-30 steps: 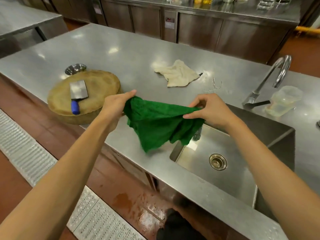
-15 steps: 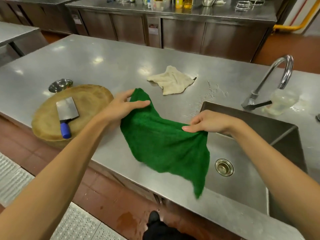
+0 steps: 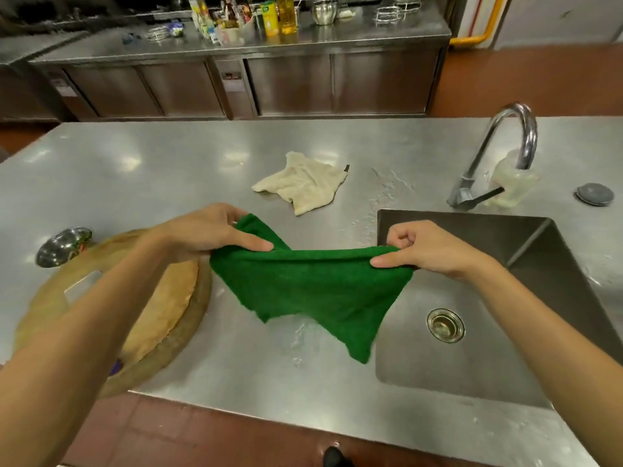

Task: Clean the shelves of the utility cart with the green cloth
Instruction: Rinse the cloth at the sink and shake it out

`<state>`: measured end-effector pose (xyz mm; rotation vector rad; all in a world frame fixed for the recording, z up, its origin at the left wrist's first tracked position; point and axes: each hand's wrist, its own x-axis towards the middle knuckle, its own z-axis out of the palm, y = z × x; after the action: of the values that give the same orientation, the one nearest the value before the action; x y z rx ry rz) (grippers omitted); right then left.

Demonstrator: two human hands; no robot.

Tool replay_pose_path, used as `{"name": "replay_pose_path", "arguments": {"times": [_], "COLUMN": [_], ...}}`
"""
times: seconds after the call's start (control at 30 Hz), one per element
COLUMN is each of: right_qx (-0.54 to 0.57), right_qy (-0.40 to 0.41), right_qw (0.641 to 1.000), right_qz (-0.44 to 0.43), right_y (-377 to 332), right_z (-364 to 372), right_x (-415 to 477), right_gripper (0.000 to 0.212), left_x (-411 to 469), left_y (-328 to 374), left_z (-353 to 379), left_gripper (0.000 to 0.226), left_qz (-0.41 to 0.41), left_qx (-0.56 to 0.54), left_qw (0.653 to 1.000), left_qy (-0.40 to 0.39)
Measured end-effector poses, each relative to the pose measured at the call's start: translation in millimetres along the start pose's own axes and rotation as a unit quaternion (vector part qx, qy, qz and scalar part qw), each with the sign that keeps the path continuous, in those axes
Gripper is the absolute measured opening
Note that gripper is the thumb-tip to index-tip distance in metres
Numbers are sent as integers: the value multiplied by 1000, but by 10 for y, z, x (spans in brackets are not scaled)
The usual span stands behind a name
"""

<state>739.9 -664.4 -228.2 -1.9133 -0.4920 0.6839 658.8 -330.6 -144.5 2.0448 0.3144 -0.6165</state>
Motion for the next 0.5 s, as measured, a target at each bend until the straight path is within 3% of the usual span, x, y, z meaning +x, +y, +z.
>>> {"name": "replay_pose_path", "arguments": {"times": [0.07, 0.13, 0.2, 0.23, 0.3, 0.37, 0.5], "right_qx": [-37, -92, -151, -178, -214, -234, -238], "right_qy": [13, 37, 53, 60, 97, 159, 259], "right_qw": [999, 995, 987, 982, 971, 957, 930], "right_qz": [1, -13, -30, -34, -42, -68, -109], "right_y": [-74, -185, -327, -406, -574, -724, -883], "right_z": [-1, -7, -1, -4, -16, -8, 131], "right_x": [44, 85, 126, 154, 209, 234, 97], "right_gripper": [32, 33, 31, 32, 38, 39, 31], "left_x": [48, 97, 141, 165, 230, 306, 287], "left_y": [0, -15, -25, -23, -38, -64, -117], "left_z": [-102, -199, -305, -351, -429, -474, -618], "left_gripper": [80, 121, 135, 125, 80, 41, 24], "left_qz": [-11, -36, -26, -7, 49, 115, 248], "left_qx": [92, 159, 203, 236, 301, 346, 395], "left_qw": [996, 986, 977, 970, 949, 917, 846], "left_qy": [6, 37, 55, 58, 81, 162, 259]}}
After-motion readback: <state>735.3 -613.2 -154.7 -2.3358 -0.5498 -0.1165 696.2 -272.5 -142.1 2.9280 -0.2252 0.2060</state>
